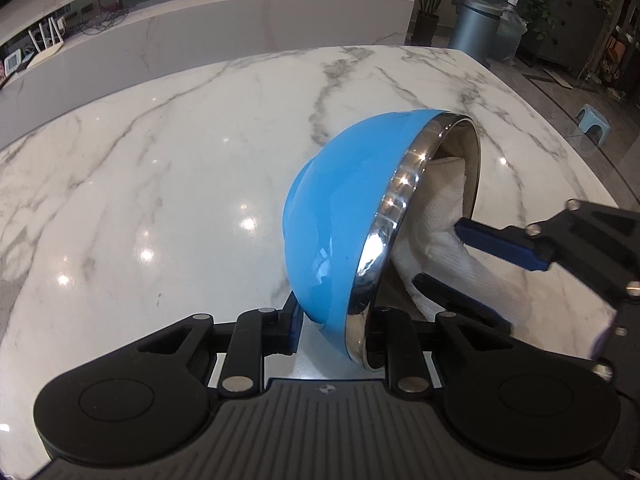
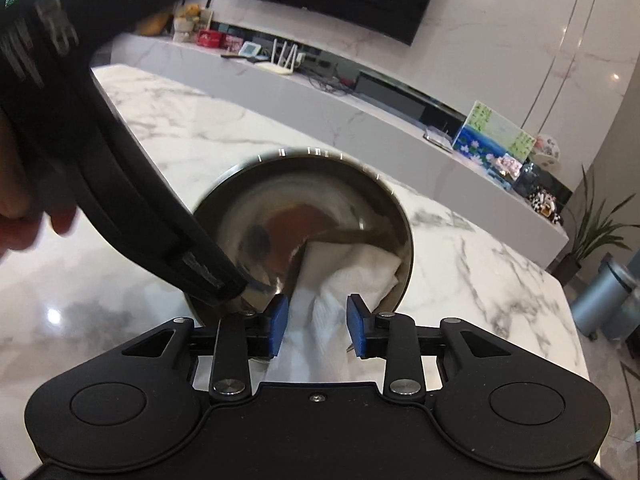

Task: Clean bowl
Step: 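Rub the towel around the bowl interior with the right gripper while the left gripper holds the bowl, then wipe the bowl bottom with the towel in the right gripper while the left gripper holds the bowl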

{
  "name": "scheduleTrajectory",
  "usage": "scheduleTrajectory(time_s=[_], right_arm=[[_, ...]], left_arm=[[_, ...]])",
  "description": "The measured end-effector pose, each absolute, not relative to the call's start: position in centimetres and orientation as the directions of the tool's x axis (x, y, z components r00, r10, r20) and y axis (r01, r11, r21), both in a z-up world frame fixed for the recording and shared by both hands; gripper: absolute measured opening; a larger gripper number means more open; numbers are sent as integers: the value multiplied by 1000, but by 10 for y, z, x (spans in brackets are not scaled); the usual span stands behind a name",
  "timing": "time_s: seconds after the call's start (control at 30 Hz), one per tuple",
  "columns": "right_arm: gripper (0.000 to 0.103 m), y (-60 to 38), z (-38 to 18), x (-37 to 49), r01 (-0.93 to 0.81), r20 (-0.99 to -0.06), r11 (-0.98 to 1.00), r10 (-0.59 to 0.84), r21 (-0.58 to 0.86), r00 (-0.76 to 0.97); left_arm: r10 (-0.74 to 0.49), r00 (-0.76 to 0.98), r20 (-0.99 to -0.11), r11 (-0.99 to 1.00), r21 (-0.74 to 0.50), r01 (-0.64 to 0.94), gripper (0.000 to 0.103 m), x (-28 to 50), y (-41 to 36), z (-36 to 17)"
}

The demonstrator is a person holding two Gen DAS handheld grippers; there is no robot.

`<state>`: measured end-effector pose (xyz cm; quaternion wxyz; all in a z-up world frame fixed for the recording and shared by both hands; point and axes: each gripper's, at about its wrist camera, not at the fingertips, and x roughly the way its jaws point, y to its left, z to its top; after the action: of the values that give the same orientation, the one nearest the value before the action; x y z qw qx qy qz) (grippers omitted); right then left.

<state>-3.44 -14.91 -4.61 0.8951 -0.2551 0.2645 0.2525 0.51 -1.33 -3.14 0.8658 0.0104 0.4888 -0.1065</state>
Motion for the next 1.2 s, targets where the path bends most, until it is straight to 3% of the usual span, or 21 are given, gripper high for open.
scheduleTrajectory(time_s=[0.17, 0.37, 0.57, 0.7, 0.9, 1.03, 1.2], right_arm=[[28, -149, -52, -24, -590, -634, 761, 320, -271, 704], [17, -150, -56, -15, -590, -659, 770, 316, -242, 682], [14, -153, -55, -7, -583, -682, 788, 317, -197, 659], [14, -156, -54, -4, -572, -698, 806, 325, -148, 638], [14, -167, -51, 5, -543, -722, 839, 388, 21, 572], [14, -172, -49, 9, -527, -726, 842, 434, 117, 533], [13, -175, -48, 11, -517, -726, 837, 468, 182, 503]], left_arm=[[-183, 497, -848, 977, -99, 191, 20, 6, -12, -32], [-192, 499, -845, 976, -114, 183, 21, 7, -13, -35], [-202, 503, -840, 977, -138, 162, 29, 8, -12, -39], [-183, 519, -835, 983, -137, 125, 42, 7, -11, -41], [-203, 517, -832, 978, -201, 61, 47, 3, -5, -44], [-233, 514, -826, 968, -247, 43, 43, 3, 3, -45], [-259, 500, -826, 963, -263, 64, 21, 8, 5, -46]])
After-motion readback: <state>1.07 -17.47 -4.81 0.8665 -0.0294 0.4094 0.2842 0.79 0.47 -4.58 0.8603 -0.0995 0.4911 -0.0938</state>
